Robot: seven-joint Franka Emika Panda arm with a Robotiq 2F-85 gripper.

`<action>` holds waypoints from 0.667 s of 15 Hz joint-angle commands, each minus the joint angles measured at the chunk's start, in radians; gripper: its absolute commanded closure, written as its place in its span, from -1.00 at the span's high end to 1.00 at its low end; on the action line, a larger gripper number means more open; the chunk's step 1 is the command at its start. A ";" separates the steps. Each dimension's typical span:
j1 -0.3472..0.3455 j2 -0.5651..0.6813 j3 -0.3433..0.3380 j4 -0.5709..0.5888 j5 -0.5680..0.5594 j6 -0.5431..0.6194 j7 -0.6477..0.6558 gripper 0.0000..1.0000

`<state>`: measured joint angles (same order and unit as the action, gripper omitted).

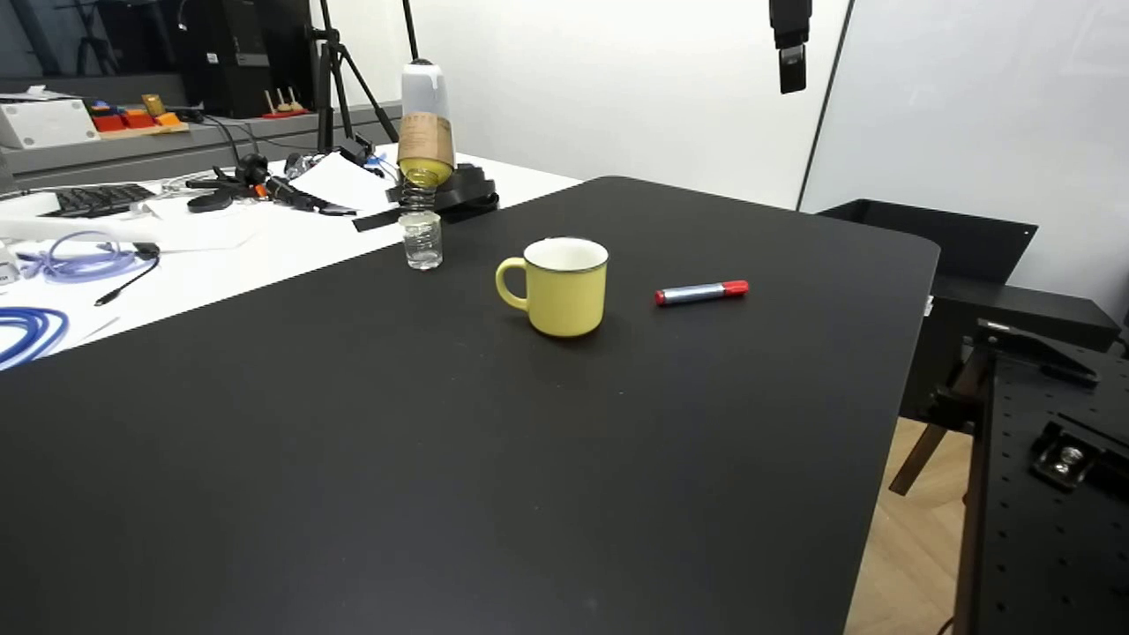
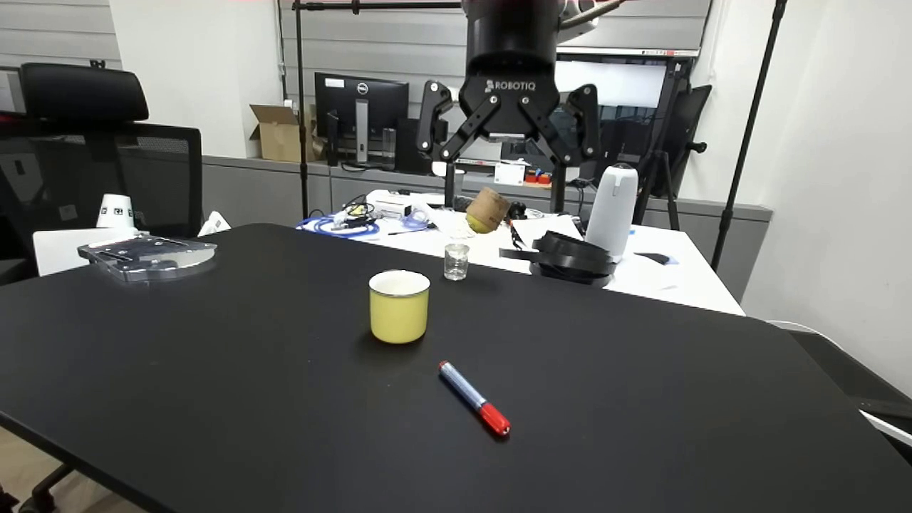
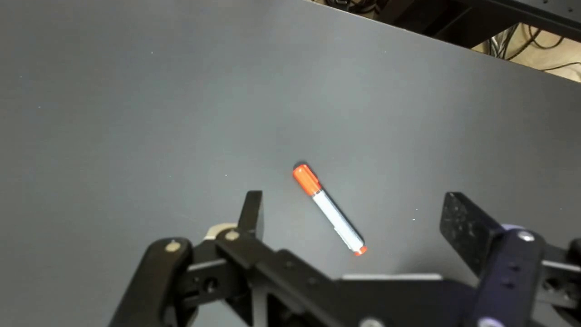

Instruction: Put the marker in the mug cup

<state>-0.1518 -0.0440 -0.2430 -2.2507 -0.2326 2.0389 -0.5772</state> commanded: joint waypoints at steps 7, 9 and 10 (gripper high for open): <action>-0.020 0.204 0.047 -0.003 -0.025 0.486 0.018 1.00; -0.032 0.255 0.070 0.002 0.036 0.553 -0.026 1.00; -0.046 0.278 0.095 0.000 0.097 0.583 -0.075 1.00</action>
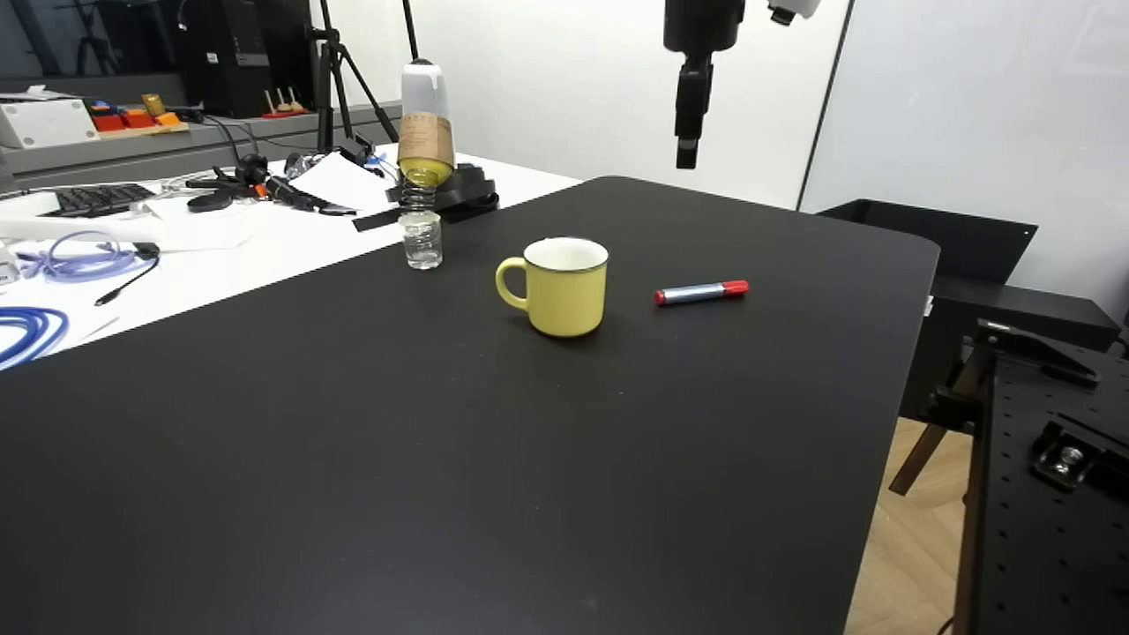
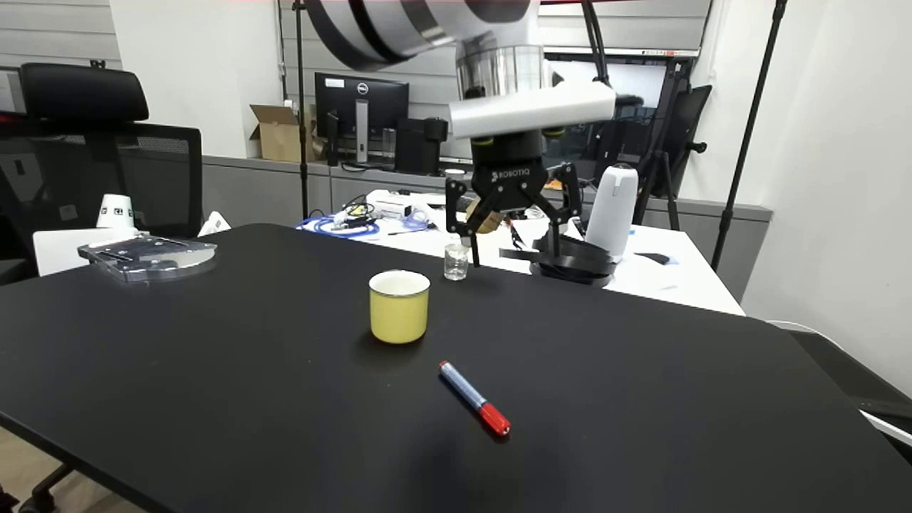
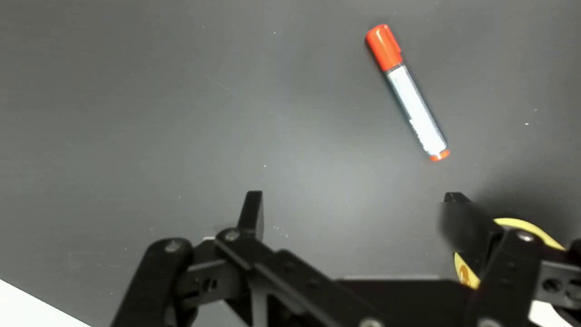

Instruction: Put the marker in the mug cup

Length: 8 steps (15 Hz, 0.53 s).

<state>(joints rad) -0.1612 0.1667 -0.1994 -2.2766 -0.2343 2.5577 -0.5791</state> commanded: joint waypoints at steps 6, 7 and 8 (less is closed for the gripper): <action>-0.117 0.181 0.185 0.060 0.311 0.065 -0.312 1.00; -0.118 0.190 0.184 0.060 0.294 0.044 -0.330 1.00; -0.122 0.195 0.184 0.059 0.281 0.026 -0.350 1.00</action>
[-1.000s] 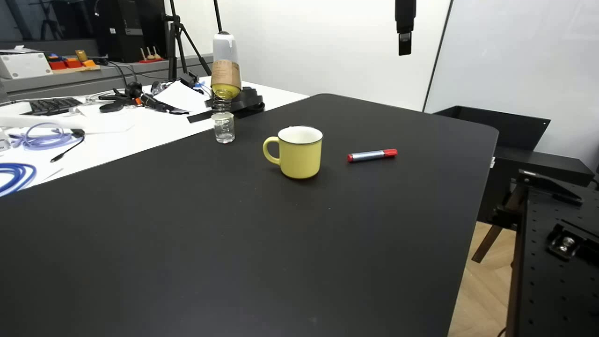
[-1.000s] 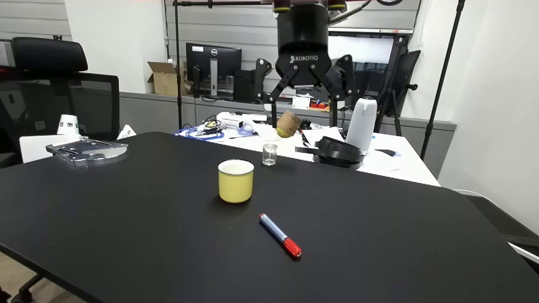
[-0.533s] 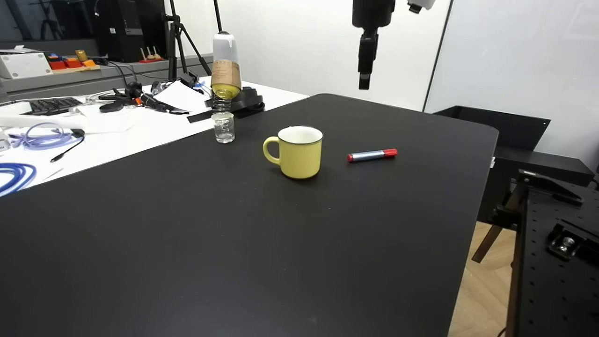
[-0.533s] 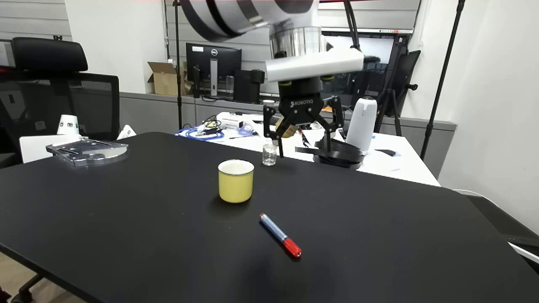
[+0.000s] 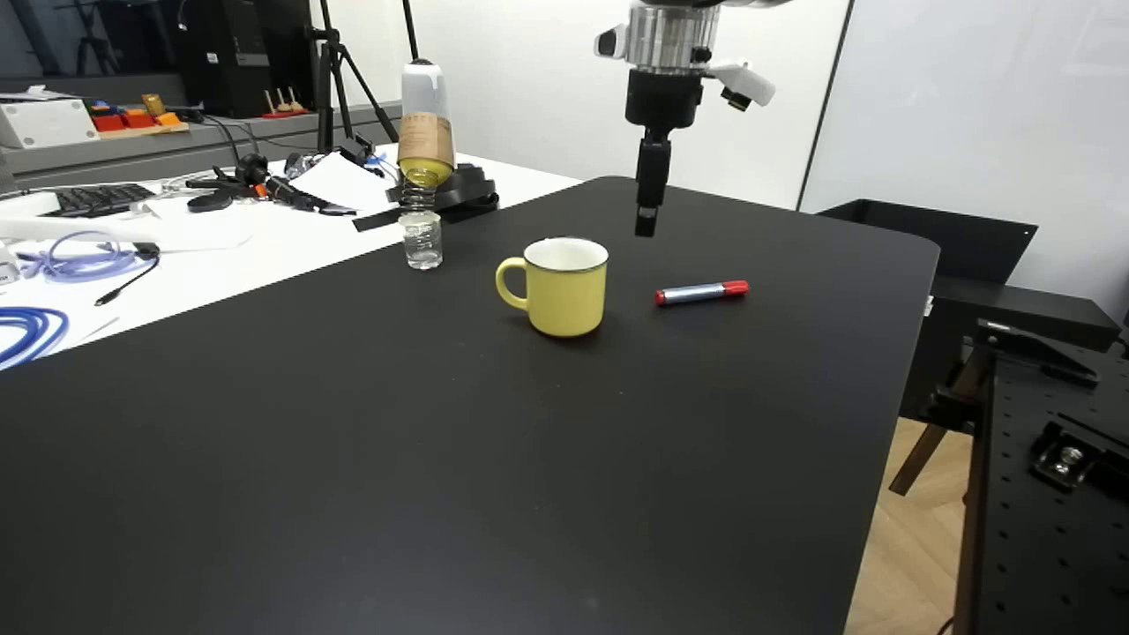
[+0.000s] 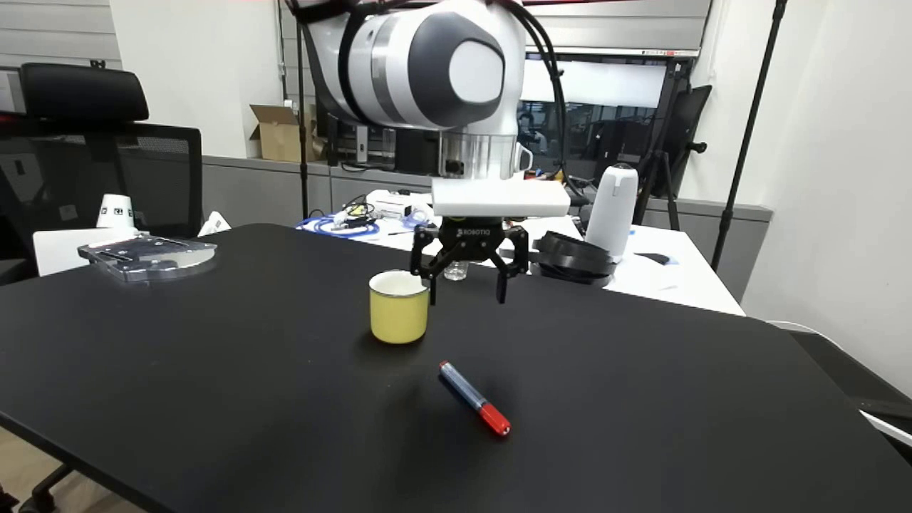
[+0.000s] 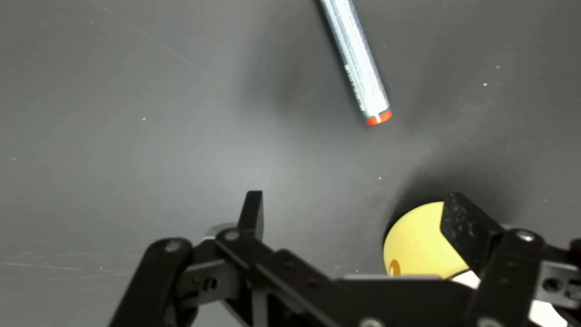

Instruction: Put the marker in the mug cup

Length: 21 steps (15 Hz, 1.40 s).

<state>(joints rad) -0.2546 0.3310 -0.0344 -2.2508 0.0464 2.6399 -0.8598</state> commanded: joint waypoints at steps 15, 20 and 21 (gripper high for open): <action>-0.010 0.079 -0.004 0.003 -0.070 -0.075 -0.117 1.00; -0.014 0.106 -0.003 -0.004 -0.093 -0.083 -0.136 1.00; -0.014 0.111 -0.006 -0.005 -0.097 -0.083 -0.134 1.00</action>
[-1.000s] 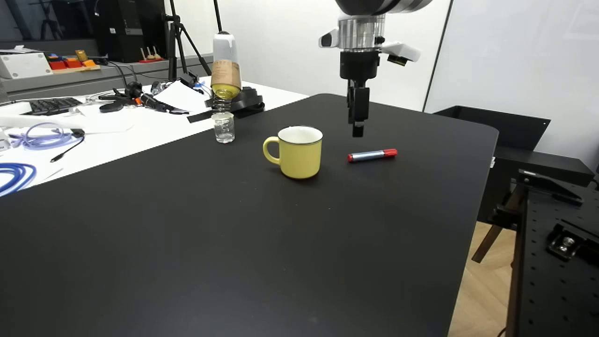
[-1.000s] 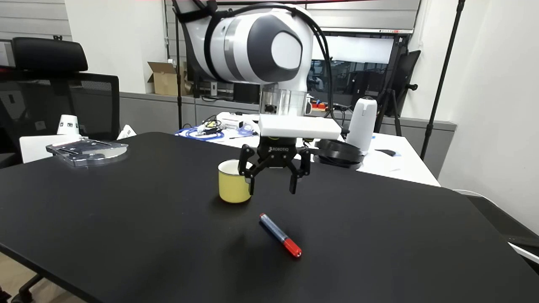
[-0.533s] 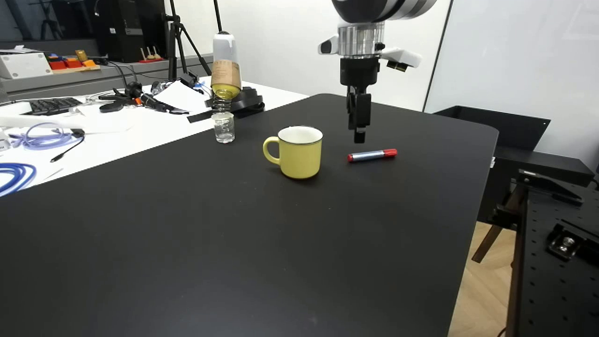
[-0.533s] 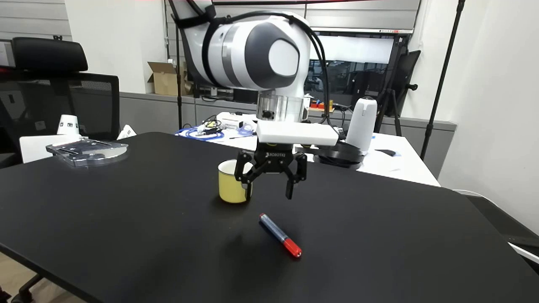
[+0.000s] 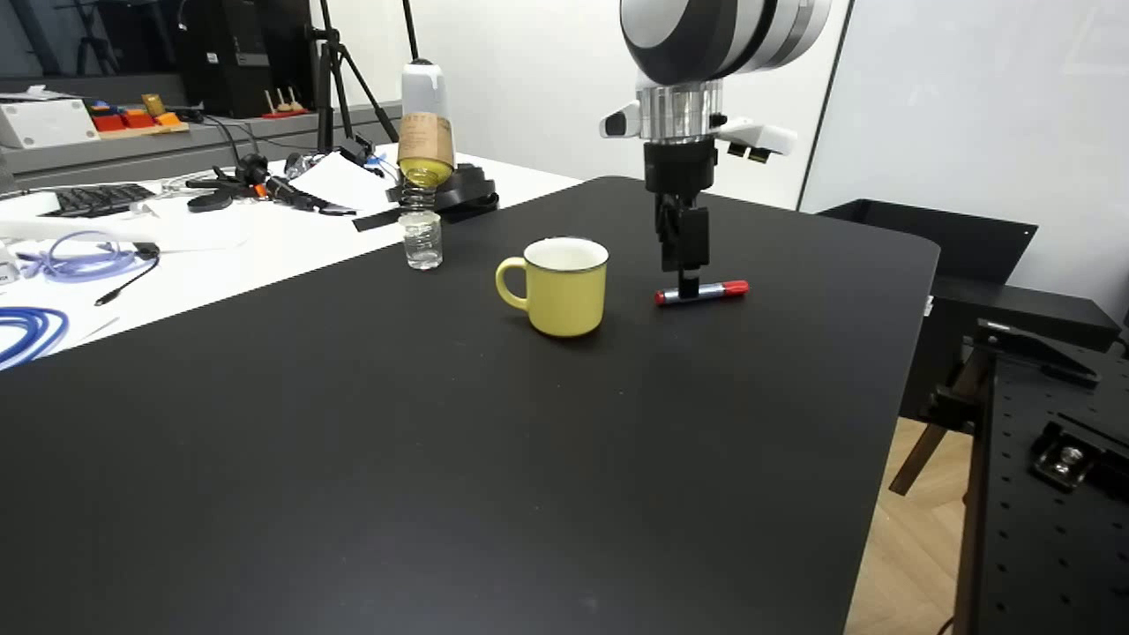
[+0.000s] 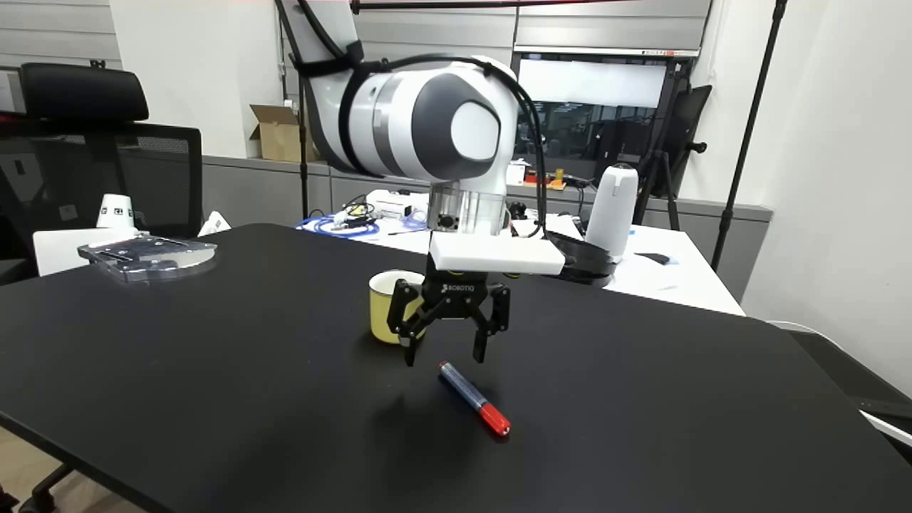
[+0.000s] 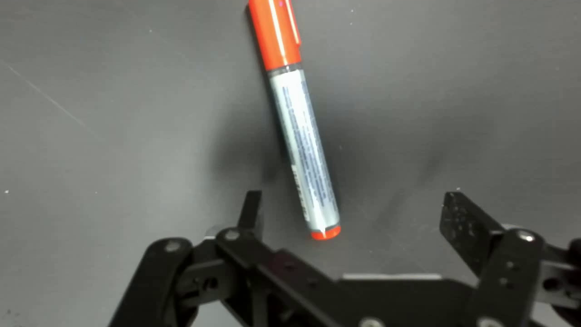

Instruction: Put the marker in the mug cup

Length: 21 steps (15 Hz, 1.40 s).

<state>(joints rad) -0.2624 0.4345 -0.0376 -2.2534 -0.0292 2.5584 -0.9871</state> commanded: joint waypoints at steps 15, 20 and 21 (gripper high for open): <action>0.000 0.032 -0.064 0.000 -0.099 0.013 0.043 -0.91; 0.018 -0.001 -0.073 -0.016 -0.126 0.010 0.057 -0.89; 0.029 -0.013 -0.078 -0.020 -0.144 0.009 0.068 -0.89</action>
<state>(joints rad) -0.2617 0.4638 -0.0993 -2.2547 -0.1221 2.5684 -0.9786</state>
